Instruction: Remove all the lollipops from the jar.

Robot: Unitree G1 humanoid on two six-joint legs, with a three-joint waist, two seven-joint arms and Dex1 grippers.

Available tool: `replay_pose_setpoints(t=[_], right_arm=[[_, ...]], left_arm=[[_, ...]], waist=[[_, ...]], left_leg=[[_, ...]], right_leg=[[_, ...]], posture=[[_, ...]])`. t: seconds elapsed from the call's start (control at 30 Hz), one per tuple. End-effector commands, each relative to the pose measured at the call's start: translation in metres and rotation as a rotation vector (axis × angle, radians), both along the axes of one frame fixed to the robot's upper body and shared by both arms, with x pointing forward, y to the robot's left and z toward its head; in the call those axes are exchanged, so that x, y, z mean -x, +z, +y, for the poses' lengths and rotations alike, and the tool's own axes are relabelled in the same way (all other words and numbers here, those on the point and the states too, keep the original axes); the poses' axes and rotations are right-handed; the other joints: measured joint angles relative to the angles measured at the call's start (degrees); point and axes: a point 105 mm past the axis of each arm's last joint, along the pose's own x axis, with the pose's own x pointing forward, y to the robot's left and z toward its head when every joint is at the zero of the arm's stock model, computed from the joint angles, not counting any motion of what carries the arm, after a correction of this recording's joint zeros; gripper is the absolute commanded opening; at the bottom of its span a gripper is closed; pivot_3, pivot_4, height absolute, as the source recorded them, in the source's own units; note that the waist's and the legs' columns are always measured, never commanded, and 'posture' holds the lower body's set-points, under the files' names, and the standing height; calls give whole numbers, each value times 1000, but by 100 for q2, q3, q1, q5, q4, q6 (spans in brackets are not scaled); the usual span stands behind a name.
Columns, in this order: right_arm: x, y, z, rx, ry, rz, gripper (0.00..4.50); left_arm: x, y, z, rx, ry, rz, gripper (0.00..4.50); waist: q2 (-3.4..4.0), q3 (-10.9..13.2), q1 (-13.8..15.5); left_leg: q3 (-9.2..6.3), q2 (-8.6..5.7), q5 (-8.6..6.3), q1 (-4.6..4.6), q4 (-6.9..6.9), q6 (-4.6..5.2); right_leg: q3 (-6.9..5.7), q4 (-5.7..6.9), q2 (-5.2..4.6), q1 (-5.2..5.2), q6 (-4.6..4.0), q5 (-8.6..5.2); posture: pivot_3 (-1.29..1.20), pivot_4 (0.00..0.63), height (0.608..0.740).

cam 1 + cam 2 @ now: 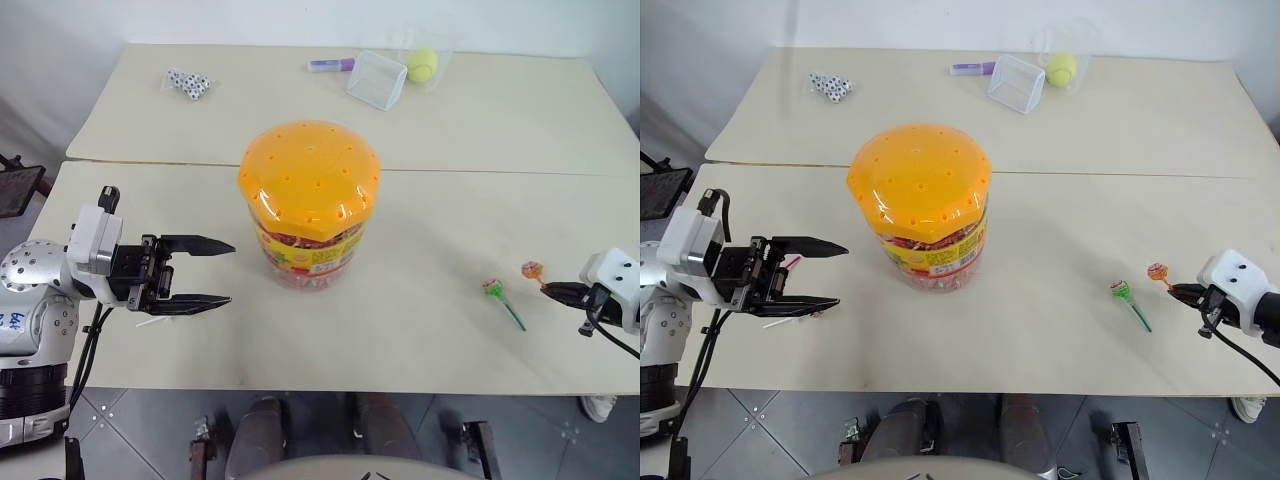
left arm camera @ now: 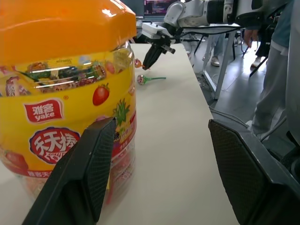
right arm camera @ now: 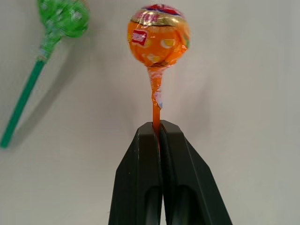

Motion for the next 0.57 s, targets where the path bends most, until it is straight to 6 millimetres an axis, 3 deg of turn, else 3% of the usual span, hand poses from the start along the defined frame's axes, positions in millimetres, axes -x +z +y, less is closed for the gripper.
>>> replay_pose_setpoints(t=[0.03, 0.13, 0.2, 0.27, 0.37, 0.4, 0.47, 0.57], right_arm=[[-2, 10, 8, -92, 25, -56, 986], [-1, 33, 31, -227, 142, -156, 1971], [2, 57, 61, -335, 276, -256, 2630], [5, 68, 86, -377, 383, -296, 3283], [12, 70, 127, -408, 544, -282, 4156], [17, 62, 146, -403, 634, -248, 4441], [23, 52, 169, -417, 723, -221, 4441], [26, 38, 179, -428, 754, -189, 4441]], left_arm=[[-3, 0, 11, 1, 85, 3, 3328], [-8, -8, 18, -14, 162, 43, 3328], [-12, -16, 30, -38, 256, 40, 3328], [-15, -23, 40, -57, 341, 46, 3328], [-16, -31, 47, -76, 428, 52, 3328], [-17, -38, 50, -103, 473, 44, 3328], [-16, -48, 53, -123, 522, 45, 3328], [-14, -53, 55, -108, 584, 17, 3328]], waist=[[0, 0, 15], [1, 1, 16], [4, 2, 2], [5, 2, 2], [5, 2, 10], [5, 2, 15], [4, 1, 22], [4, 2, 32]], left_leg=[[-1, 1, -1, -1, 0, 0], [-2, 1, -4, 0, -1, 0], [-2, 2, -4, 0, 0, 1], [-2, 3, -12, 3, 0, 16], [-10, 6, -22, 2, 0, 26], [-17, 8, -24, 0, 0, 23], [-30, 8, -27, -3, -1, 18], [-35, 6, -33, -12, -1, 19]], right_leg=[[-2, 1, -1, 0, 1, 0], [-2, 1, -3, 0, 2, 1], [-3, 1, -2, 0, 2, 1], [0, 2, -3, 1, 2, 1], [-4, 4, -8, 1, 2, 2], [-3, 3, -9, 1, 2, 2], [1, 1, -13, 3, 2, 2], [-1, 1, -18, -1, 2, 2]], posture=[[0, 150, 740], [0, 150, 740], [0, 150, 740], [0, 150, 740], [0, 150, 740], [0, 150, 740], [0, 150, 740], [0, 150, 740]])
